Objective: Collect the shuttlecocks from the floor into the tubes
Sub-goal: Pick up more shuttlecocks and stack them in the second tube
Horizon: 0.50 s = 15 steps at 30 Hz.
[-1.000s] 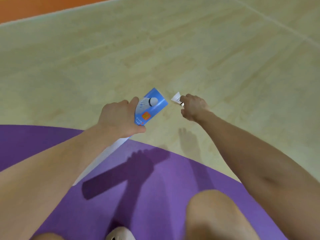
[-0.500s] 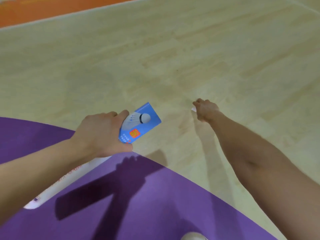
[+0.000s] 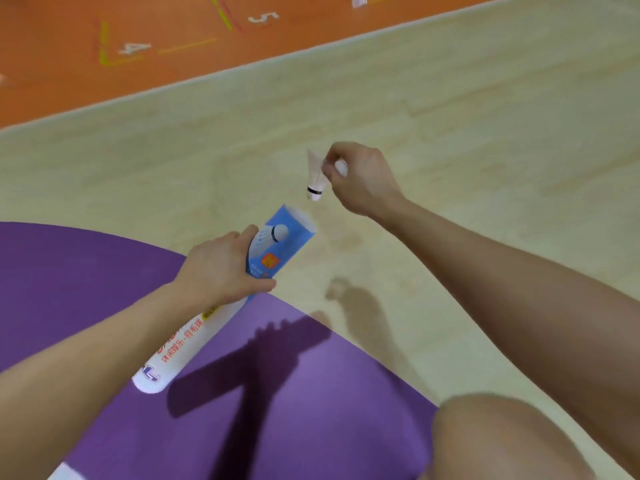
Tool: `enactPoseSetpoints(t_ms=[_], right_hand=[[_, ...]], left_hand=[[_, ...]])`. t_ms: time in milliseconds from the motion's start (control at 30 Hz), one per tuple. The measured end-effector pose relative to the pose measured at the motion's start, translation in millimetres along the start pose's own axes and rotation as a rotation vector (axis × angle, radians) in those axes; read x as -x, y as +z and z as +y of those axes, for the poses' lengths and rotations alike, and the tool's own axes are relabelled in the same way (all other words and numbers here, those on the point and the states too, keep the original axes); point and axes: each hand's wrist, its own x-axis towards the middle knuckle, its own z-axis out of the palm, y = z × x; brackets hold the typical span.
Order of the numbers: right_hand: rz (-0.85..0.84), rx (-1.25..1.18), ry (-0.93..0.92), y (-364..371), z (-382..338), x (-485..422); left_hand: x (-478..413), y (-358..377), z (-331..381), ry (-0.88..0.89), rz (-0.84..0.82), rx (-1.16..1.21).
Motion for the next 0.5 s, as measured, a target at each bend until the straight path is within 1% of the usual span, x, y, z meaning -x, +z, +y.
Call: enactPoseSetpoints(t_ms=[67,133,200,300,367,433,500], right_hand=[[0.068,-0.071,0.015,-12.0,-35.5,3.4],[0.126,-0.172,0.068,-10.4,-59.3,18.4],[0.132,-0.248,0.079,-3.9,-70.1,40.9],[0.065,-0.231,0.016,-9.2,-63.3,59.8],[0.097,-0.328,0.051,-18.1,-53.0,60.9],[0.127,-0.402,0.081,-15.2,-49.4,58.7],[0.111,-0.418,0.027,-0.2,-57.5,60.2]], left_hand=[[7.6,-16.1,-16.5,-0.021,-0.043,0.053],[16.8,-26.6,-27.2,-0.025,-0.065,0.084],[23.9,-26.0,-32.3,-0.034,-0.003,0.127],[20.1,-19.8,-35.2,0.003,0.102,0.144],[18.6,-16.8,-42.9,0.015,0.157,0.182],[15.9,-16.2,-48.9,0.0,0.161,0.188],[14.1,-12.7,-54.0,0.007,0.147,0.188]])
